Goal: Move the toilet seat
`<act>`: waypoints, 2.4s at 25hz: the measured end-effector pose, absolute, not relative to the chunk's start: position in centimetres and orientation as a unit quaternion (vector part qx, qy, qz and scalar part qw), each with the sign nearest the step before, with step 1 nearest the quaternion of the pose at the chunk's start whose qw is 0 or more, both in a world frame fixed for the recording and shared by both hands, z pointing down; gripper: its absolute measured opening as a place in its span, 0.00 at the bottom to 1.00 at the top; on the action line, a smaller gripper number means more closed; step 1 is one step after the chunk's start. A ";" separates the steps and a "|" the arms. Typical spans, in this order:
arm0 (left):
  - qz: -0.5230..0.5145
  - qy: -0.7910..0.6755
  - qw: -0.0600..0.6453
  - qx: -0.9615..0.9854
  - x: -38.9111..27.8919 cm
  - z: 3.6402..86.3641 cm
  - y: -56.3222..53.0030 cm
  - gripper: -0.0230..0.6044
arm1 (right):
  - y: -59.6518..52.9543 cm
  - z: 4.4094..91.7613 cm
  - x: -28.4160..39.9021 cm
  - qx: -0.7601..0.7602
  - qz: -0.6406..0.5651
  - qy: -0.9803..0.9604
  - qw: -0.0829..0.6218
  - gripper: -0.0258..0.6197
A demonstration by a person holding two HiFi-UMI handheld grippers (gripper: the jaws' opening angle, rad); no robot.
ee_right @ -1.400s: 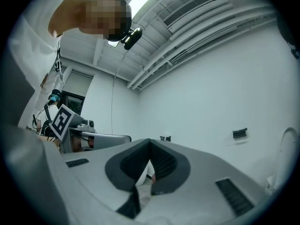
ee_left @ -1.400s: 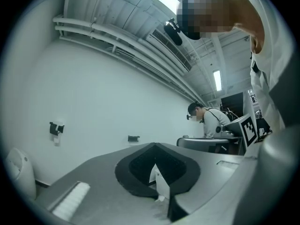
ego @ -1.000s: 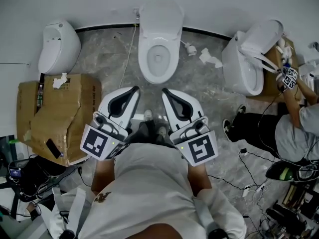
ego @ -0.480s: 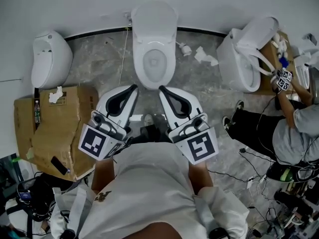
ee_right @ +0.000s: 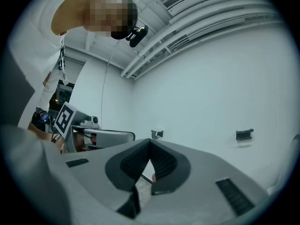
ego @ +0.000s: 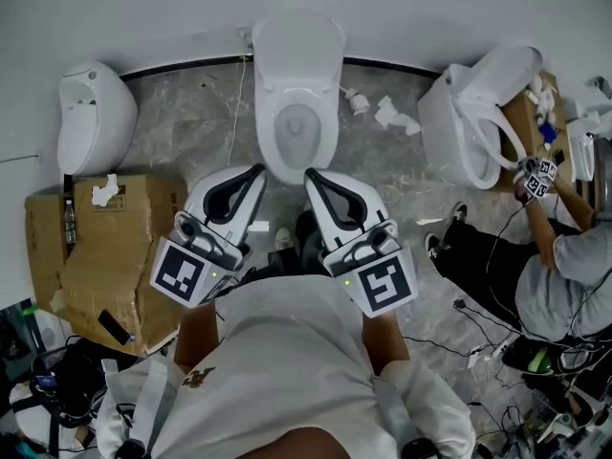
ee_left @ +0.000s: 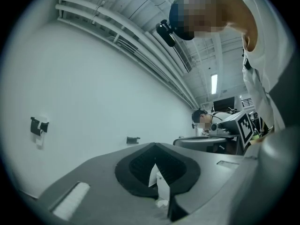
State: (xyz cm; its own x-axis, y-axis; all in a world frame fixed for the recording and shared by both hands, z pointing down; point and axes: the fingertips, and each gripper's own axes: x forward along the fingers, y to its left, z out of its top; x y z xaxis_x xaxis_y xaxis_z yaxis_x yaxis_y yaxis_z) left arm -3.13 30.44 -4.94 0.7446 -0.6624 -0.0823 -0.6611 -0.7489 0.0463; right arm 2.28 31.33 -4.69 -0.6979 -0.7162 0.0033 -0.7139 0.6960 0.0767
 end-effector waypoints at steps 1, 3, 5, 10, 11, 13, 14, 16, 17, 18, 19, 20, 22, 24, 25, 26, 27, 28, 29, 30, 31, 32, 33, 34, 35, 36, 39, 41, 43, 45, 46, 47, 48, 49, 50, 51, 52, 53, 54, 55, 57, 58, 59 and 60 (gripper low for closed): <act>-0.048 -0.355 0.006 0.933 -2.7 -4.8 30.3 0.04 | 31.1 -4.4 2.7 0.384 -0.037 -0.922 0.018 0.04; -0.048 -0.359 0.004 0.932 -1.5 -4.6 30.2 0.04 | 30.7 -4.0 4.0 0.378 -0.037 -0.925 0.017 0.04; -0.044 -0.361 0.004 0.932 -0.5 -4.2 29.1 0.04 | 29.4 -3.8 5.0 0.374 -0.037 -0.926 0.014 0.04; -0.034 -0.366 0.012 0.930 -0.4 -4.3 24.4 0.04 | 24.5 -4.6 4.9 0.367 -0.034 -0.929 0.012 0.04; -0.032 -0.367 0.013 0.929 -0.2 -4.2 23.4 0.04 | 23.5 -4.5 5.0 0.365 -0.031 -0.930 0.013 0.04; -0.028 -0.370 0.015 0.928 0.5 -3.9 21.3 0.04 | 21.4 -4.0 5.7 0.360 -0.027 -0.932 0.015 0.04; -0.025 -0.371 0.016 0.928 1.0 -3.6 20.3 0.04 | 20.5 -3.7 6.1 0.357 -0.026 -0.934 0.015 0.04; -0.020 -0.374 0.019 0.927 2.0 -3.2 19.0 0.04 | 19.1 -3.2 6.9 0.351 -0.027 -0.936 0.017 0.04; -0.018 -0.376 0.021 0.926 2.5 -3.1 18.5 0.04 | 18.6 -2.9 7.4 0.350 -0.026 -0.936 0.018 0.04; -0.016 -0.378 0.023 0.925 2.9 -2.9 18.0 0.04 | 18.0 -2.6 7.8 0.348 -0.022 -0.937 0.018 0.04; -0.014 -0.380 0.024 0.925 3.4 -2.6 17.5 0.04 | 17.5 -2.2 8.3 0.347 -0.017 -0.937 0.020 0.04; -0.010 -0.381 0.026 0.924 3.9 -2.4 17.0 0.04 | 17.0 -1.9 8.7 0.345 -0.013 -0.938 0.022 0.04; -0.006 -0.385 0.026 0.923 4.7 -1.9 16.1 0.04 | 16.1 -1.1 9.4 0.339 -0.008 -0.940 0.026 0.04; -0.004 -0.388 0.027 0.921 5.2 -1.4 15.4 0.04 | 15.3 -0.6 9.8 0.337 -0.006 -0.941 0.024 0.04; -0.002 -0.389 0.030 0.921 5.2 -1.1 15.2 0.04 | 15.0 -0.3 9.9 0.337 -0.003 -0.941 0.023 0.04; -0.002 -0.390 0.035 0.920 5.3 -0.7 15.1 0.04 | 14.8 0.1 10.0 0.338 0.003 -0.941 0.023 0.04; -0.003 -0.391 0.042 0.919 5.3 -0.2 14.9 0.04 | 14.7 0.4 10.1 0.339 0.009 -0.941 0.024 0.04; -0.006 -0.391 0.048 0.919 5.4 0.2 14.7 0.04 | 14.6 0.9 10.2 0.338 0.014 -0.941 0.027 0.04; -0.009 -0.391 0.054 0.919 5.5 0.7 14.5 0.04 | 14.4 1.4 10.4 0.338 0.019 -0.941 0.029 0.04; -0.011 -0.390 0.058 0.919 5.5 1.3 14.4 0.04 | 14.3 2.0 10.5 0.337 0.024 -0.941 0.033 0.04; -0.012 -0.389 0.061 0.919 5.5 1.9 14.2 0.04 | 14.3 2.7 10.6 0.337 0.029 -0.940 0.036 0.04; -0.013 -0.388 0.063 0.919 5.5 2.5 14.0 0.04 | 14.2 3.3 10.6 0.337 0.034 -0.940 0.038 0.04; -0.014 -0.388 0.065 0.919 5.4 3.1 13.7 0.04 | 14.1 3.8 10.6 0.337 0.039 -0.940 0.038 0.04; -0.013 -0.388 0.066 0.919 5.3 3.7 13.4 0.04 | 13.9 4.2 10.5 0.336 0.042 -0.940 0.035 0.04; -0.011 -0.389 0.067 0.919 5.1 4.3 13.1 0.04 | 13.7 4.6 10.4 0.336 0.045 -0.940 0.030 0.04; -0.008 -0.390 0.068 0.918 4.9 4.8 12.8 0.04 | 13.5 4.9 10.2 0.336 0.049 -0.940 0.026 0.04; 0.000 -0.385 0.077 0.920 4.5 6.6 12.1 0.04 | 12.8 5.8 9.7 0.339 0.062 -0.939 0.013 0.04; 0.002 -0.382 0.082 0.921 4.3 7.5 11.8 0.04 | 12.4 6.7 9.4 0.342 0.068 -0.937 0.014 0.04; -0.002 -0.379 0.089 0.921 4.0 8.3 11.6 0.04 | 12.3 7.8 9.1 0.346 0.075 -0.935 0.021 0.04; 0.001 -0.375 0.101 0.921 3.7 9.6 11.7 0.04 | 12.3 9.0 8.9 0.349 0.082 -0.933 0.029 0.04; 0.004 -0.373 0.106 0.922 3.5 10.4 11.7 0.04 | 12.3 9.7 8.8 0.349 0.086 -0.933 0.032 0.04; 0.006 -0.371 0.109 0.922 3.4 11.0 11.7 0.04 | 12.3 10.3 8.7 0.348 0.090 -0.932 0.034 0.04; 0.008 -0.369 0.111 0.923 3.2 11.6 11.5 0.04 | 12.4 10.9 8.6 0.348 0.095 -0.932 0.034 0.04; 0.009 -0.368 0.111 0.923 3.0 12.2 11.4 0.04 | 12.4 11.4 8.5 0.348 0.099 -0.932 0.035 0.04; 0.010 -0.368 0.112 0.923 2.8 12.8 11.3 0.04 | 12.5 12.0 8.3 0.348 0.102 -0.931 0.037 0.04; 0.012 -0.368 0.113 0.923 2.6 13.4 11.2 0.04 | 12.5 12.6 8.2 0.347 0.105 -0.931 0.038 0.04; 0.016 -0.368 0.115 0.923 2.5 14.1 11.1 0.04 | 12.5 13.2 8.2 0.347 0.109 -0.931 0.039 0.04; 0.021 -0.368 0.119 0.922 2.3 14.8 11.0 0.04 | 12.5 13.7 8.1 0.346 0.112 -0.931 0.039 0.04; 0.025 -0.367 0.123 0.922 2.2 15.6 10.8 0.04 | 12.4 14.3 8.1 0.346 0.114 -0.931 0.038 0.04; 0.030 -0.366 0.128 0.921 2.1 16.4 10.7 0.04 | 12.4 14.9 8.0 0.346 0.117 -0.930 0.038 0.04; 0.036 -0.364 0.131 0.921 1.8 18.0 10.5 0.04 | 12.3 16.5 7.9 0.346 0.124 -0.929 0.043 0.04; 0.037 -0.363 0.131 0.922 1.7 18.8 10.4 0.04 | 12.2 17.4 7.8 0.347 0.127 -0.928 0.048 0.04; 0.039 -0.363 0.133 0.921 1.6 19.6 10.2 0.04 | 12.2 18.4 7.7 0.348 0.130 -0.927 0.052 0.04; 0.041 -0.364 0.135 0.921 1.5 20.5 10.1 0.04 | 12.1 19.3 7.7 0.349 0.133 -0.926 0.055 0.04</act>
